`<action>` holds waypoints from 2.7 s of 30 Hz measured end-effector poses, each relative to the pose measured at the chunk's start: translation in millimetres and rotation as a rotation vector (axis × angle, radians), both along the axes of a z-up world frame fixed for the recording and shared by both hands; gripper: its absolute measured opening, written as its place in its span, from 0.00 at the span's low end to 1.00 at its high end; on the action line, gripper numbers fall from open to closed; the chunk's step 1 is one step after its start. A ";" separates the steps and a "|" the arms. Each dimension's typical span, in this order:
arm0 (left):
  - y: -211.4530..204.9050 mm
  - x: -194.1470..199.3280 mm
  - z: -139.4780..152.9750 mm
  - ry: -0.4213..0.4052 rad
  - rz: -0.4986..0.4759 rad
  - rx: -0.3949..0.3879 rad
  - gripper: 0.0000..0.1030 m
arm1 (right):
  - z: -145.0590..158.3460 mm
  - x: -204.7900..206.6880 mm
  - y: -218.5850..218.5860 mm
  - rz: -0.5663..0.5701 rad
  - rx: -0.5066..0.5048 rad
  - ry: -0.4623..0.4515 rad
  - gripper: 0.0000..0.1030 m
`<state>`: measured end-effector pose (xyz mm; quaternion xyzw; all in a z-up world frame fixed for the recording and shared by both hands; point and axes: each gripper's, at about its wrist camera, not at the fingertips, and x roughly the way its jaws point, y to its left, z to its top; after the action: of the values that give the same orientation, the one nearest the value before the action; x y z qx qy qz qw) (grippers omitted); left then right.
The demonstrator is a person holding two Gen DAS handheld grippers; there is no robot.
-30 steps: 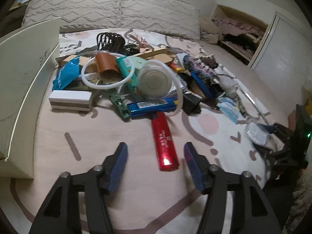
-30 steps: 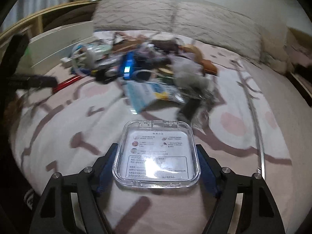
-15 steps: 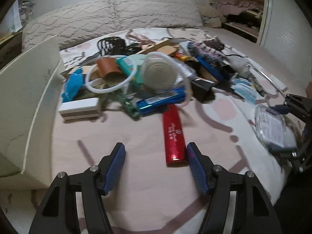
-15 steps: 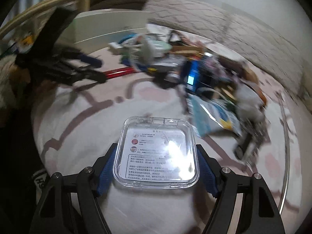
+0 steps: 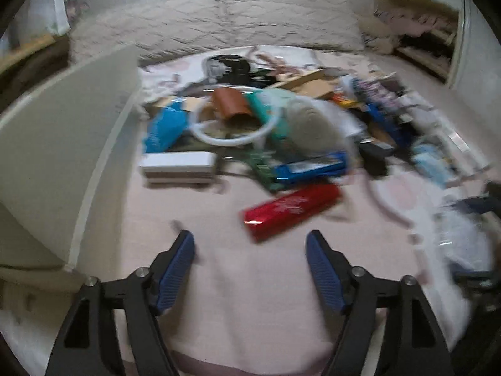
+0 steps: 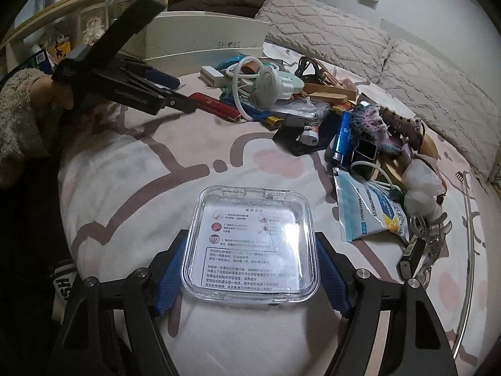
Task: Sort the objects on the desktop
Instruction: 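Close the left gripper on the red lighter while the right gripper lifts the clear case, then lift the red lighter with the left gripper while the right gripper holds the clear case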
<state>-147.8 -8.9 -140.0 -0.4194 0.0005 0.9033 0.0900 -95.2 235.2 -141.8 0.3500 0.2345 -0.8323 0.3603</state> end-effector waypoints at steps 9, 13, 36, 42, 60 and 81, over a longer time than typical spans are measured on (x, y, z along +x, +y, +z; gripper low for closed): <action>23.4 -12.9 -5.9 -0.024 0.182 0.074 0.98 | -0.9 1.8 -1.5 -0.005 0.016 0.017 0.74; 36.2 -21.3 -13.2 -0.026 0.249 -0.002 1.00 | -1.1 2.5 -1.5 -0.003 0.011 0.025 0.74; 20.7 -11.3 -10.8 -0.005 0.179 0.045 0.80 | 0.2 6.8 -1.1 0.004 0.003 0.074 0.74; 28.5 13.6 -10.4 0.018 -0.043 -0.063 0.80 | 0.9 8.0 -0.3 0.037 -0.037 0.045 0.74; 20.4 31.4 -11.0 -0.026 0.113 0.022 0.96 | -0.4 2.3 4.2 0.070 -0.099 -0.027 0.79; 33.0 29.4 -13.9 0.047 0.214 -0.028 0.85 | 0.6 5.2 7.3 0.067 -0.108 0.013 0.73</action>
<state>-118.4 24.1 -153.9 -0.3970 -0.0296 0.9173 -0.0129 -89.9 242.5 -141.2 0.3166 0.2034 -0.8333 0.4049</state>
